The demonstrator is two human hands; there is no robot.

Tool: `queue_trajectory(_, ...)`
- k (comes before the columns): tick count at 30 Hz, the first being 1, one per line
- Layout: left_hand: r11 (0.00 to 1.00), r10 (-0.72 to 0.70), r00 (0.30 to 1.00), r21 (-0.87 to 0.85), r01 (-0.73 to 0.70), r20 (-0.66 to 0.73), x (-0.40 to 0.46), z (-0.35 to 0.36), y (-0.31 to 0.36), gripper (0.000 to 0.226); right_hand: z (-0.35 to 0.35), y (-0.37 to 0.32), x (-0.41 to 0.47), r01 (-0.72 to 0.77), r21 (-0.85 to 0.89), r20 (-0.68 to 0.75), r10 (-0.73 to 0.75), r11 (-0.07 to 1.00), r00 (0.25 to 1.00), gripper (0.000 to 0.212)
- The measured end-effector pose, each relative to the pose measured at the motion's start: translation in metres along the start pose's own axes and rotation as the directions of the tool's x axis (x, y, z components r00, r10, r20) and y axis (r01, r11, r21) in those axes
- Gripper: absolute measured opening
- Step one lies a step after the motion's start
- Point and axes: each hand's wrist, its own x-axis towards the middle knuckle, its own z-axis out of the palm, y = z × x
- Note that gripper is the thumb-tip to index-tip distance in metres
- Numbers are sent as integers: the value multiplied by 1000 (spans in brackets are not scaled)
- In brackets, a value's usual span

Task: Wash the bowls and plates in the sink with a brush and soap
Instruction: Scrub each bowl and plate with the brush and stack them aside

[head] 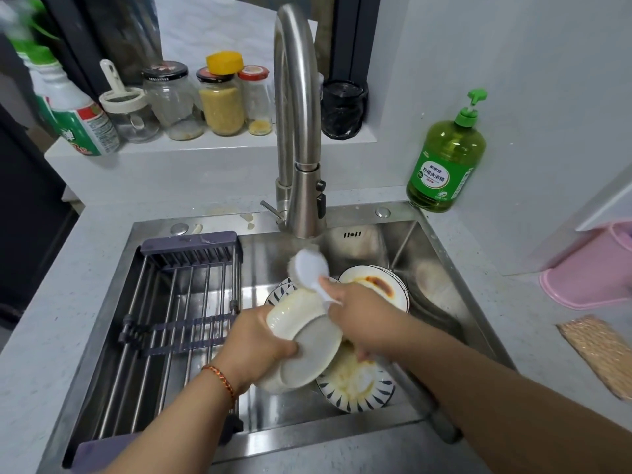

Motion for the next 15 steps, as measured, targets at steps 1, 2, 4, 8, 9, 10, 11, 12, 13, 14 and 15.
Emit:
queue_trajectory(1,1000,11,1000,6,-11,8,-3,1,-1,39,-7,7,6,-44,-11,-32,43,999,999,54)
queue_trajectory(2,1000,20,1000,-2,-20,2,-5,1,-2,37,-12,14,9,-86,-23,-41,85,996,995,55)
queue_trajectory(4,998,39,999,-51,-40,-33,-6,-1,-2,35,-18,23,10,-130,-23,-43,129,991,991,58)
queue_trajectory(8,986,36,995,-160,-52,-97,-4,-9,1,37,-21,23,-3,-103,56,-91,108,993,990,55)
queue_trajectory(9,980,29,994,-191,-49,-103,-3,-10,2,37,-19,21,-5,-110,70,-93,116,992,989,54)
queue_trajectory(10,975,18,994,-219,-42,-110,-2,-10,2,37,-15,20,-9,-116,81,-82,123,990,989,54)
queue_trajectory(11,969,8,993,-246,-36,-115,-1,-10,2,37,-10,17,-13,-114,96,-66,120,989,991,53)
queue_trajectory(12,963,-5,993,-269,-27,-119,1,-9,3,36,-3,12,-17,-94,101,-46,99,990,994,53)
queue_trajectory(13,958,-16,993,-285,-19,-120,2,-7,4,36,4,6,-22,-58,91,-30,61,994,998,52)
queue_trajectory(14,955,-27,993,-295,-9,-119,3,-6,4,35,10,2,-24,-10,64,-19,12,998,1000,52)
queue_trajectory(15,952,-35,992,-306,-2,-118,4,-5,3,36,13,-1,-25,30,41,-18,-29,999,999,52)
